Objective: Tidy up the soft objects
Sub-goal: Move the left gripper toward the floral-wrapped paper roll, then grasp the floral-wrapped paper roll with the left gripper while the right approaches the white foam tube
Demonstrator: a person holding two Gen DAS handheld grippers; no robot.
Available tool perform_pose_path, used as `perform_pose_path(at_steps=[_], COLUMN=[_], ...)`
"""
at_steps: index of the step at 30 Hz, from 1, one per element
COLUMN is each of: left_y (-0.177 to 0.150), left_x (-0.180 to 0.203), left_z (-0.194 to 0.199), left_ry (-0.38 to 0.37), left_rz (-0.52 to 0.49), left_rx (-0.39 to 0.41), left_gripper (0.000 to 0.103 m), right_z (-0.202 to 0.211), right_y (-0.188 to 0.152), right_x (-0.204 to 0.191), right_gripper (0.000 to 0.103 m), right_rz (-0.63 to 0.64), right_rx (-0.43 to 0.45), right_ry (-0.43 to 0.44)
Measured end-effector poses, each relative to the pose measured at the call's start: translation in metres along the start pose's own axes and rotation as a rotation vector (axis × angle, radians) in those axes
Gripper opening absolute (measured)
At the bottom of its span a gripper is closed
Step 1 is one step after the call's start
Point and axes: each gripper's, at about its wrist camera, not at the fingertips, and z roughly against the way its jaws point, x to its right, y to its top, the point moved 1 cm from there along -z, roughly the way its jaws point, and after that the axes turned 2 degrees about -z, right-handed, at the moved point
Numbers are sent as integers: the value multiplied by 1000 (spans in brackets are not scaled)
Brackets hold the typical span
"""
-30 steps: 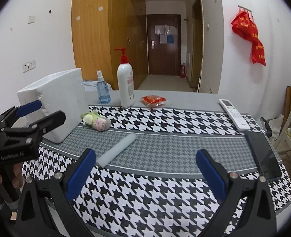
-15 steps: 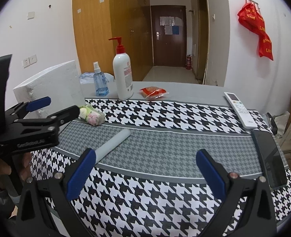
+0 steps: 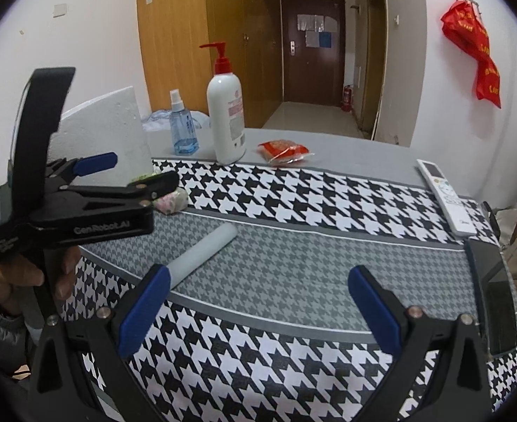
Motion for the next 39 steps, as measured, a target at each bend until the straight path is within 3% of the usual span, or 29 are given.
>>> perform_pose_path(at_steps=[13,18,24,31,34,39], left_y=[-8,-10,-10,-10,-11,-15], left_x=[-23,-32,-35,-29,-31,-34], left_z=[-22,-35,-46,-57,-64,-73], left_ry=[64,29,4,0,3,2], left_rz=[12,52,48,21,34,52], left_rx=[-32,-88,-140,-181,-215,-254], left_gripper=[101,93,93,92,92,80], right_z=[-42,-52,-63,-78,-79,-82], right_y=[4,3,5,1,-1,-1], right_x=[-29,-46,-54,-59,-60,-66], right_gripper=[102,102,96,79,79,72], right_rz=[34,59,45,48,50,79], right_rx=[-130,-162,-194,-251,-253,-254], right_ry=[115,116,103,70,68,44])
